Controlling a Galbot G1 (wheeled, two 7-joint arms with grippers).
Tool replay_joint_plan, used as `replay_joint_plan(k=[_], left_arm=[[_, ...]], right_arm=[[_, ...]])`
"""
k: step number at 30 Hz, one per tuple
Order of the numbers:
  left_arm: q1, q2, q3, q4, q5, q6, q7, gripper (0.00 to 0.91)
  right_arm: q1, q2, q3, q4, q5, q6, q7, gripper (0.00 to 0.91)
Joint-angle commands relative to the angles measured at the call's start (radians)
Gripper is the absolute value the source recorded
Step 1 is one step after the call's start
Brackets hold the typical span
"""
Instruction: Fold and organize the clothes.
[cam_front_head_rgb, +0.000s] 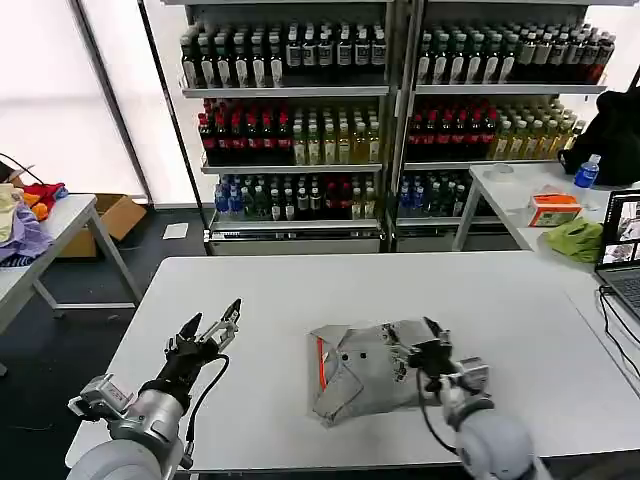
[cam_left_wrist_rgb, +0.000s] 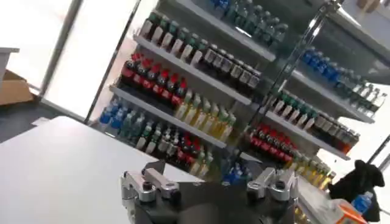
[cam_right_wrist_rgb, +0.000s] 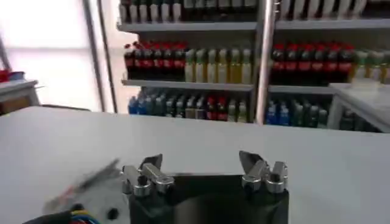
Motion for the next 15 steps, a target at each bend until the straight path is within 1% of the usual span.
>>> replay_joint_plan(k=[1, 3, 4, 5, 8, 9, 11, 12, 13, 15], left_arm=[[0.011, -0.013, 0.002, 0.031, 0.068, -0.007, 0.030, 0.907], [0.012, -0.018, 0.007, 0.040, 0.085, -0.016, 0.039, 0.907], [0.012, -0.018, 0.007, 0.042, 0.086, -0.016, 0.042, 0.907], [0.011, -0.019, 0.007, 0.045, 0.084, -0.016, 0.045, 0.907], [-0.001, -0.019, 0.012, 0.052, 0.084, -0.018, 0.048, 0.907], [-0.007, -0.019, 0.017, 0.057, 0.085, -0.019, 0.048, 0.907], [-0.012, -0.020, 0.019, 0.058, 0.084, -0.019, 0.048, 0.907], [-0.014, -0.020, 0.019, 0.056, 0.082, -0.019, 0.048, 0.907], [-0.015, -0.020, 0.019, 0.054, 0.081, -0.019, 0.048, 0.907], [-0.014, -0.016, 0.019, 0.052, 0.082, -0.020, 0.049, 0.907]], right_arm=[[0.178, 0.160, -0.320, -0.307, -0.116, 0.053, 0.090, 0.907], [0.148, 0.133, -0.305, -0.301, -0.123, 0.045, 0.092, 0.907], [0.127, 0.106, -0.296, -0.269, -0.112, -0.012, 0.111, 0.907], [0.111, 0.087, -0.291, -0.245, -0.109, -0.052, 0.124, 0.907], [0.071, 0.039, -0.265, -0.181, -0.124, -0.039, 0.132, 0.907], [0.065, 0.032, -0.249, -0.156, -0.116, -0.028, 0.135, 0.907], [0.064, 0.019, -0.205, -0.101, -0.092, -0.043, 0.150, 0.907], [0.069, 0.006, -0.177, -0.078, -0.057, -0.044, 0.159, 0.907], [0.071, 0.000, -0.165, -0.070, -0.042, -0.026, 0.160, 0.907], [0.075, -0.021, -0.107, 0.011, 0.041, 0.087, 0.140, 0.907]])
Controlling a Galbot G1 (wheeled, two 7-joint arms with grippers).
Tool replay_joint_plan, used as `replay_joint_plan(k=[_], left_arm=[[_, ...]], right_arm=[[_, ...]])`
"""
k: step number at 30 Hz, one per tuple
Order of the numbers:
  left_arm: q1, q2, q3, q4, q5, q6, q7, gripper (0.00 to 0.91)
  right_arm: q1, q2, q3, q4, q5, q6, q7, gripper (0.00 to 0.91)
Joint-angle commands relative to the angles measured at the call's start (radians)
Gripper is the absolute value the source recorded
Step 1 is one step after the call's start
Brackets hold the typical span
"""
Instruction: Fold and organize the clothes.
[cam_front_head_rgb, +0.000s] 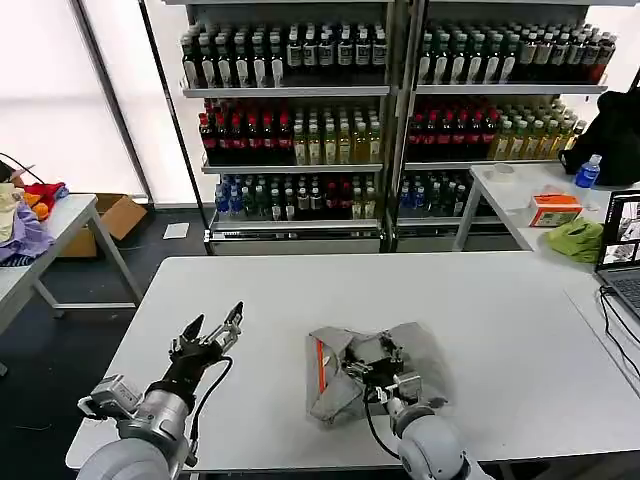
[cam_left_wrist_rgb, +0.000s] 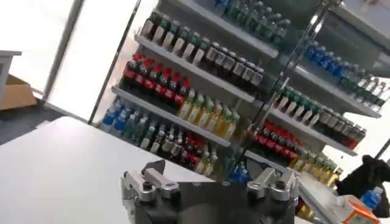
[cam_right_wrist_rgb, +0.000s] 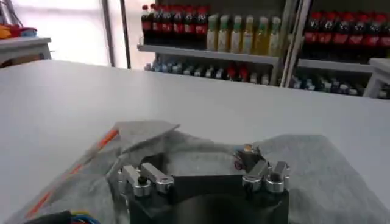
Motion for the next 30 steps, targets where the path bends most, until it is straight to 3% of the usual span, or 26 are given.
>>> replay_joint_plan(k=[1, 3, 5, 6, 9, 12, 14, 21, 24, 30], left_arm=[[-0.007, 0.002, 0.005, 0.009, 0.022, -0.004, 0.010, 0.907], [-0.003, 0.003, 0.006, 0.006, 0.029, -0.004, 0.016, 0.907], [0.002, 0.003, 0.006, 0.003, 0.034, -0.005, 0.027, 0.907], [0.008, 0.004, 0.009, 0.003, 0.059, -0.007, 0.042, 0.907], [0.023, -0.004, 0.016, 0.022, 0.133, -0.039, 0.103, 0.907], [0.046, -0.017, 0.013, 0.048, 0.245, -0.079, 0.197, 0.907], [0.067, -0.030, -0.001, 0.076, 0.346, -0.119, 0.259, 0.907], [0.142, -0.106, -0.044, 0.122, 0.542, -0.223, 0.449, 0.907], [0.160, -0.143, -0.049, 0.118, 0.629, -0.268, 0.486, 0.907], [0.164, -0.203, -0.068, 0.124, 0.724, -0.304, 0.555, 0.907]], right_arm=[[0.007, -0.065, 0.097, 0.182, 0.135, 0.126, 0.037, 0.907], [0.004, -0.069, 0.186, 0.235, 0.131, 0.207, -0.008, 0.907], [-0.008, -0.077, 0.254, 0.249, 0.114, 0.224, -0.035, 0.907], [-0.040, -0.094, 0.356, 0.253, 0.114, 0.259, -0.079, 0.907], [-0.137, -0.131, 0.522, 0.227, 0.100, 0.333, -0.163, 0.907], [-0.259, -0.144, 0.637, 0.217, 0.172, 0.354, -0.221, 0.907], [-0.343, -0.145, 0.700, 0.210, 0.201, 0.363, -0.263, 0.907], [-0.486, -0.064, 0.827, 0.073, 0.207, 0.569, -0.508, 0.907], [-0.498, -0.040, 0.833, 0.073, 0.180, 0.581, -0.528, 0.907], [-0.509, -0.023, 0.782, 0.111, 0.179, 0.583, -0.451, 0.907]])
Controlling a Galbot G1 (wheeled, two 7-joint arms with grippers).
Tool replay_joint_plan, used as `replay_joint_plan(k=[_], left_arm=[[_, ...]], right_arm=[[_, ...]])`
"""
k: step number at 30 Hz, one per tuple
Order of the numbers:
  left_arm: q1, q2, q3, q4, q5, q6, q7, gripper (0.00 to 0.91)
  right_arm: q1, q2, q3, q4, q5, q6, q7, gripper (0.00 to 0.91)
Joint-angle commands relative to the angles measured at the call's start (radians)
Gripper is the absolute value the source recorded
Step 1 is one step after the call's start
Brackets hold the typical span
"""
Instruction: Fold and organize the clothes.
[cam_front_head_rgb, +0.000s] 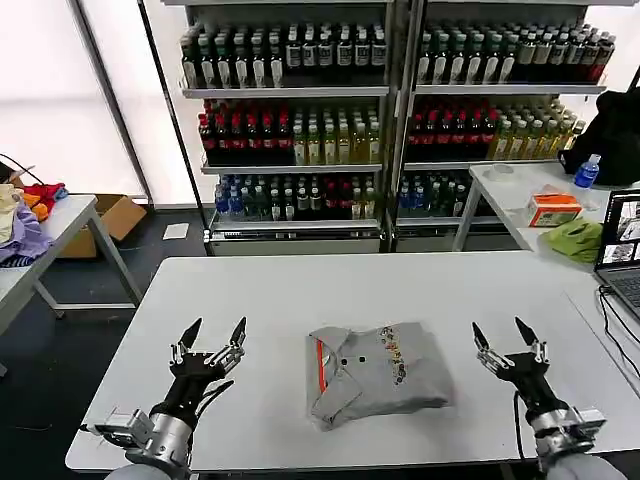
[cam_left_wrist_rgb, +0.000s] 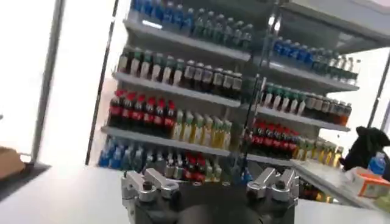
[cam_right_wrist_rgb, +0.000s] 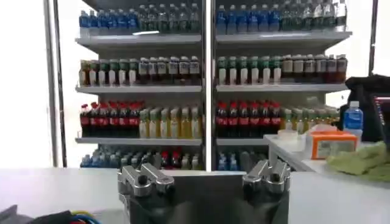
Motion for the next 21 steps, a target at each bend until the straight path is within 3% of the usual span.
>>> replay_joint_plan(k=[1, 21], left_arm=[[0.047, -0.113, -0.031, 0.034, 0.281, -0.122, 0.211, 0.907], [0.121, -0.206, -0.111, -0.016, 0.357, -0.151, 0.352, 0.907]], right_arm=[[-0.136, 0.034, 0.098, -0.004, 0.019, 0.131, -0.076, 0.907], [-0.172, 0.040, 0.033, 0.076, -0.010, 0.117, -0.081, 0.907]])
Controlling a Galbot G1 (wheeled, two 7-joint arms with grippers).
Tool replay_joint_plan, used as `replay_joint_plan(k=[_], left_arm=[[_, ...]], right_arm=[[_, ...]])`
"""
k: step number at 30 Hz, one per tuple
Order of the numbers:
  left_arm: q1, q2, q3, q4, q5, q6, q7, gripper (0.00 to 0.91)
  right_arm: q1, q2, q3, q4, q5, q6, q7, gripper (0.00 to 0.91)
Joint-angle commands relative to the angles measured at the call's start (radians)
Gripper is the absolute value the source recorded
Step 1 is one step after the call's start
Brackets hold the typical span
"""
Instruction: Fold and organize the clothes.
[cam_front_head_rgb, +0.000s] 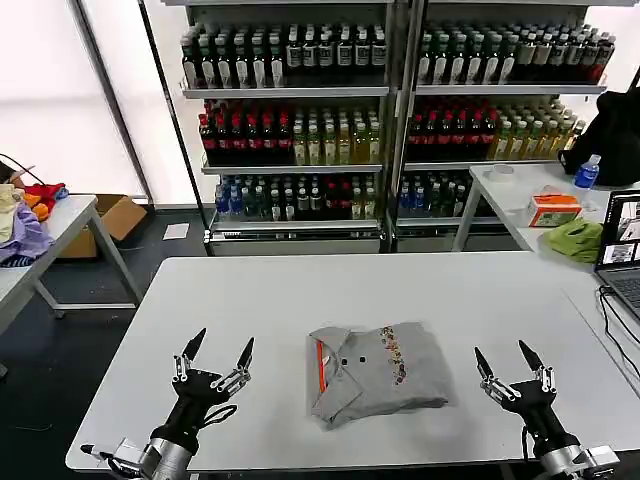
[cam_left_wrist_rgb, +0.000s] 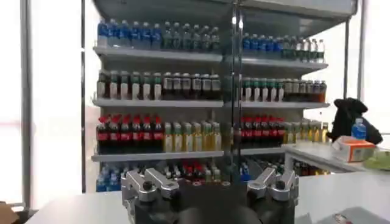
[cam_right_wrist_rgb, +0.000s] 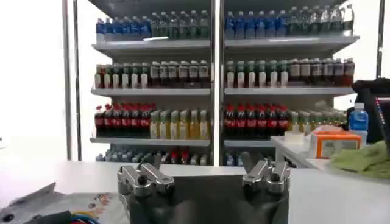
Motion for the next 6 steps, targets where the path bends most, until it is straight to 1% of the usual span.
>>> replay_joint_plan(k=[1, 6], left_arm=[[0.033, -0.048, -0.032, -0.023, 0.066, -0.029, 0.079, 0.907], [0.038, -0.047, -0.046, -0.013, 0.074, -0.045, 0.079, 0.907]], right_arm=[[-0.037, 0.004, -0.001, 0.032, -0.004, 0.018, -0.012, 0.907], [-0.039, 0.003, -0.010, 0.028, -0.003, 0.019, -0.015, 0.907]])
